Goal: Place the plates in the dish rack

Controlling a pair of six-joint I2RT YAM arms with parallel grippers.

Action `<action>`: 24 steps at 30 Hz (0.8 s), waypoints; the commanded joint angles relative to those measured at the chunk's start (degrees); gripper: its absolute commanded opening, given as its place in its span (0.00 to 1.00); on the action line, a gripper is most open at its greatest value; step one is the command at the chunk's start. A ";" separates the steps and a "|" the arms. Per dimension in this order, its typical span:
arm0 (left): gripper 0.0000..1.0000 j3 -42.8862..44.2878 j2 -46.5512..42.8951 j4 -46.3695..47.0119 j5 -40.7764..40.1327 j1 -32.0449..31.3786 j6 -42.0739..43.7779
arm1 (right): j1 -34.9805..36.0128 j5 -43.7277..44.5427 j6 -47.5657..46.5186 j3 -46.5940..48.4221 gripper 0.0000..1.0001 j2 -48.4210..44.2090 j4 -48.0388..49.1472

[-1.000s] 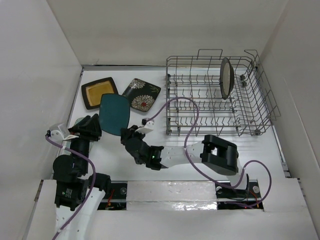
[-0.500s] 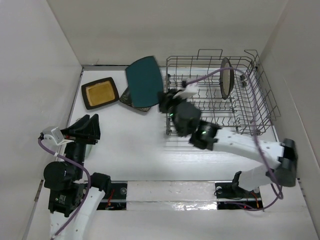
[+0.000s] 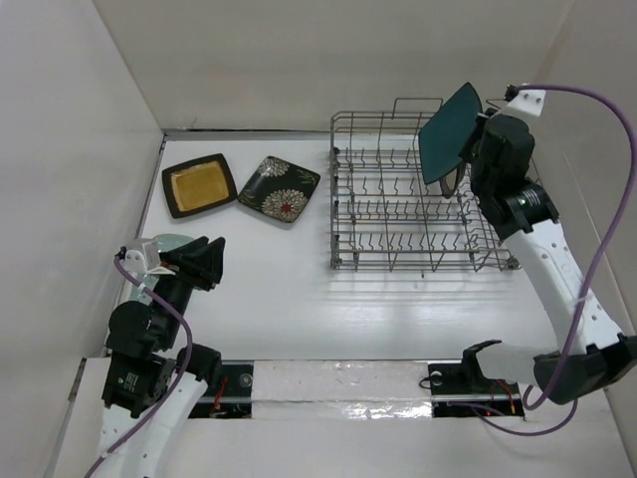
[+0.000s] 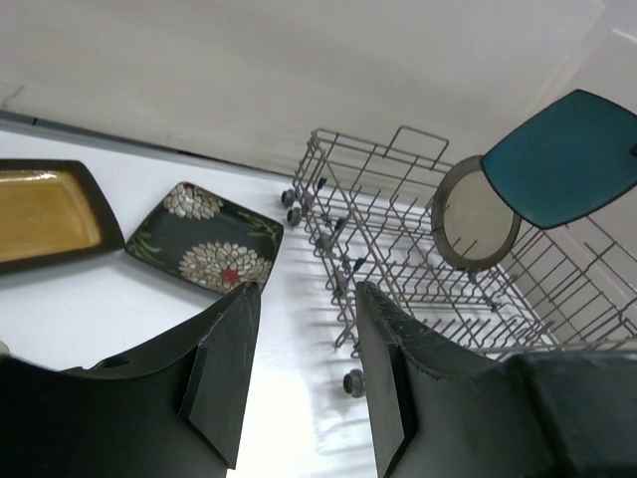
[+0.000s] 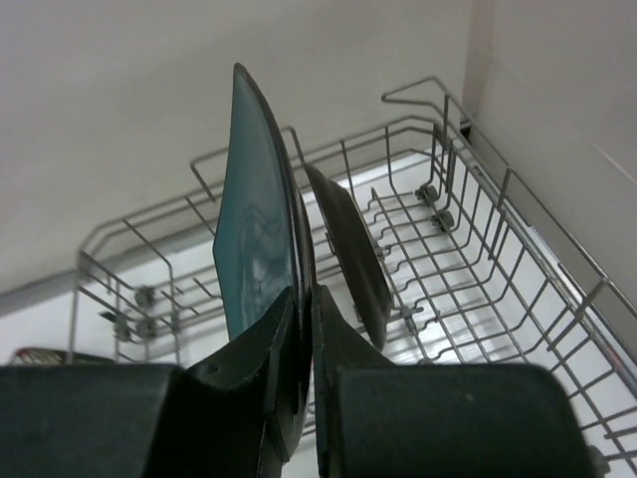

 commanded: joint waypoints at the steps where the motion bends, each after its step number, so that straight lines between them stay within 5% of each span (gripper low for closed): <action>1: 0.40 -0.66 0.83 0.56 0.20 -0.97 0.43 | -3.17 -8.08 -2.59 5.19 0.00 2.48 3.88; 24: 0.40 -1.01 1.63 0.56 0.73 -0.97 0.61 | -1.33 2.29 -37.39 15.40 0.00 23.14 23.21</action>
